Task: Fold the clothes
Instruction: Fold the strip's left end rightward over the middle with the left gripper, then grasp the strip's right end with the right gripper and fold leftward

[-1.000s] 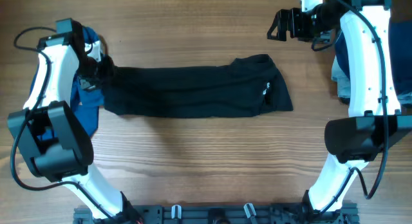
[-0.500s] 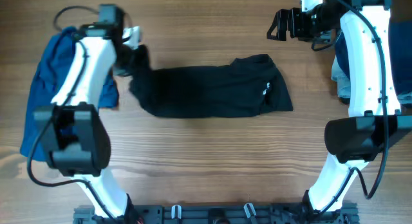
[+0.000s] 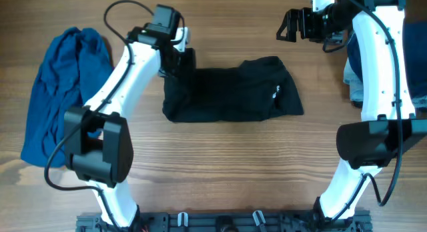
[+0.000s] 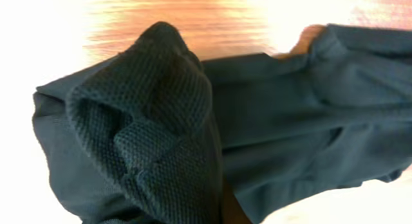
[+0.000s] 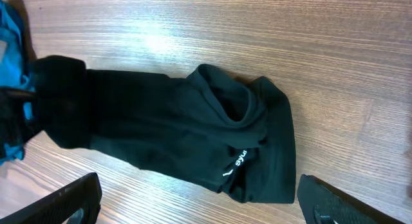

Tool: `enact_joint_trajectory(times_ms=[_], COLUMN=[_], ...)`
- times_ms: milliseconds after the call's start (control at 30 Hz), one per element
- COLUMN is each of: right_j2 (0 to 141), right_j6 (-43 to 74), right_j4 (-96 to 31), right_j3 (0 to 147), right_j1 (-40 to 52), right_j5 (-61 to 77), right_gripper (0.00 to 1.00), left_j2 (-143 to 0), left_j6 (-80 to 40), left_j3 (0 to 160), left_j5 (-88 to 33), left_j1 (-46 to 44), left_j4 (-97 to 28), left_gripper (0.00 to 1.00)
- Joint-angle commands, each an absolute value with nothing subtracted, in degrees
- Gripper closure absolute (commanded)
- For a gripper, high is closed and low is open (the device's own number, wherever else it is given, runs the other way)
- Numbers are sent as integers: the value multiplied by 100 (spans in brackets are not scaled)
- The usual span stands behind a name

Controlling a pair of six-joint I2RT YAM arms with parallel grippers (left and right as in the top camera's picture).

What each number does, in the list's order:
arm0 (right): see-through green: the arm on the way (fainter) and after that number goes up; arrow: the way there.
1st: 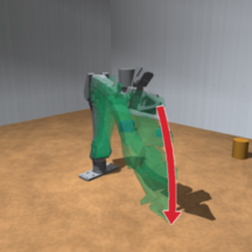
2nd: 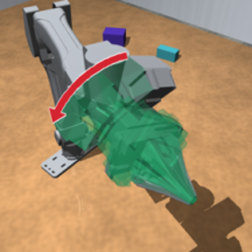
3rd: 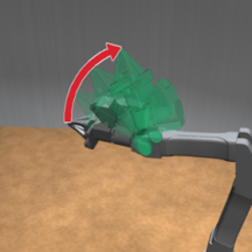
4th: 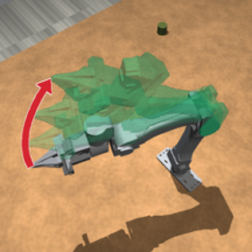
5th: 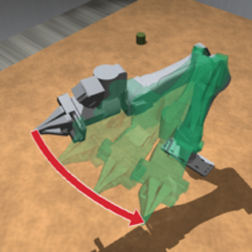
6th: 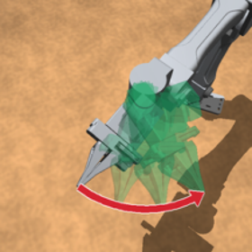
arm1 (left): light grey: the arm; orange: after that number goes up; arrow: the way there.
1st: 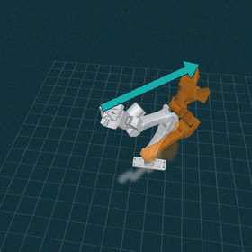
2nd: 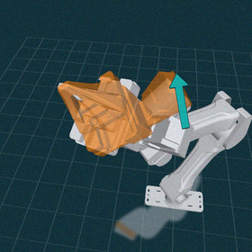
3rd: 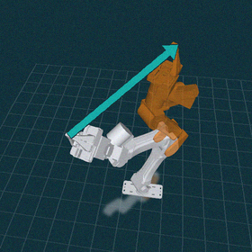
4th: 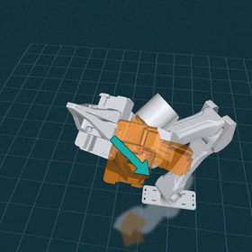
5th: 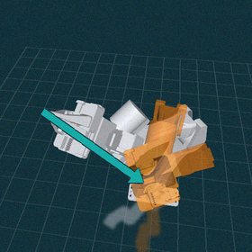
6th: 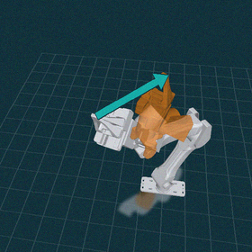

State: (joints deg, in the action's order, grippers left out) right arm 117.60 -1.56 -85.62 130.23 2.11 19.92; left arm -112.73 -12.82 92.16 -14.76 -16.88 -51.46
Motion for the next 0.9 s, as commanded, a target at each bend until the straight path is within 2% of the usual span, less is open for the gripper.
enact_joint_trajectory(times_ms=[0,367,400,533,633,733,867], right_j2=[11817,11817,11817,11817,11817,11817,11817], right_j6=[-137,-152,-154,-132,-130,-132,-132], right_j4=[-8562,-8582,-8584,-8589,-8584,-8578,-8576], right_j3=[13050,13050,13050,13050,13050,13050,13050], right_j1=[209,209,209,202,202,202,202], right_j5=[2045,1929,1911,1796,1741,1741,1743], right_gripper=[2,1,1,1,1,1,1], left_j2=[-11413,-11456,-11456,-11456,-11456,-11456,-11456], left_j6=[-1409,-1551,-1551,-1549,-1546,-1546,-1549], left_j3=[9343,9343,9343,9343,9343,9343,9343], left_j5=[-1308,-1304,-1313,-1612,-1623,-1625,-1625], left_j1=[-1890,-2075,-2080,-2102,-2156,-2215,-2294], left_j4=[-5168,-5076,-5076,-5039,-5028,-5004,-4925], left_gripper=[96,94,89,57,37,30,30])
